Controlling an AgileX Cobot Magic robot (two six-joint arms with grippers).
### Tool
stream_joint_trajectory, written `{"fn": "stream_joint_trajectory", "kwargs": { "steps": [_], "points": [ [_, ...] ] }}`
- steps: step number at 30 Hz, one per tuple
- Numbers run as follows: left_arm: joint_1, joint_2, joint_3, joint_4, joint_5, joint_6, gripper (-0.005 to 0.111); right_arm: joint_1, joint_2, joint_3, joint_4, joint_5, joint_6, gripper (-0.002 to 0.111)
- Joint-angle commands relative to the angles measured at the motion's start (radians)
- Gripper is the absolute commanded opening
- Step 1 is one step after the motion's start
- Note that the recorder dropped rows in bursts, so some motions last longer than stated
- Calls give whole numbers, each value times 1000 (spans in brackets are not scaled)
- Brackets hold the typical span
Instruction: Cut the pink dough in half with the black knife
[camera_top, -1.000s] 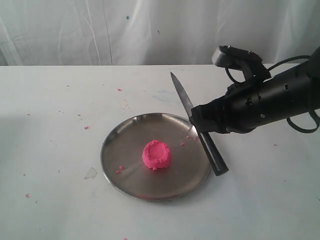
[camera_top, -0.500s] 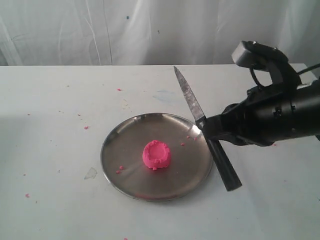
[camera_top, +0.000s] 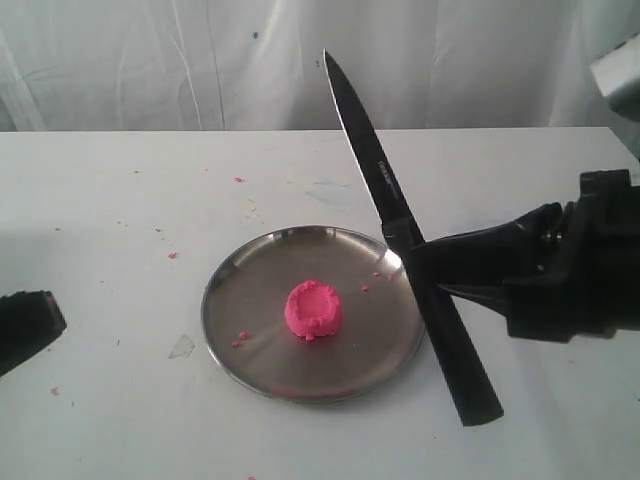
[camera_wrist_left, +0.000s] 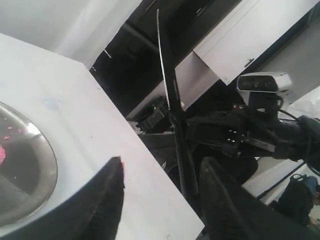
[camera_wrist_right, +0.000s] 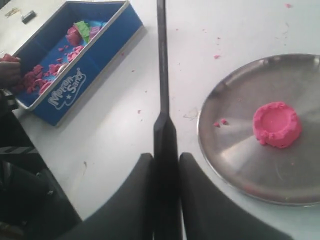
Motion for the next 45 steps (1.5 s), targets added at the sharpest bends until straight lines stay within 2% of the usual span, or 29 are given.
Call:
{"fn": "stream_joint_trajectory", "kwargs": {
  "steps": [1,6,11,14,18,21,26,34,37,40,42,45],
  "points": [
    [-8,154,-82,-33,65,89,52,1,-23,4,24,74,-15,9],
    [-8,320,-205,-33,127,198,52,1,-23,4,62,102,-42,9],
    [-8,497,-301,-33,166,209,52,1,-23,4,148,145,-122,9],
    [-13,567,-337,-33,171,223,59,1,-23,4,172,150,-130,9],
    [-80,640,-426,-33,172,262,61,1,-21,4,272,141,-176,9],
    [-122,655,-485,-33,112,262,61,1,-21,13,320,141,-188,9],
    [-177,655,-553,-33,100,262,60,1,-21,41,400,143,-242,9],
    [-297,702,-566,-33,7,240,60,1,-21,41,424,149,-267,9],
    [-345,754,-632,-33,10,271,60,1,-21,41,426,151,-272,9],
    [-364,780,-677,-33,2,273,60,1,-21,41,426,151,-272,9],
    [-366,793,-689,-33,2,276,57,1,-21,41,426,151,-272,9],
    [-366,794,-689,-33,-14,276,45,1,-21,41,426,151,-274,9]
  ]
}}
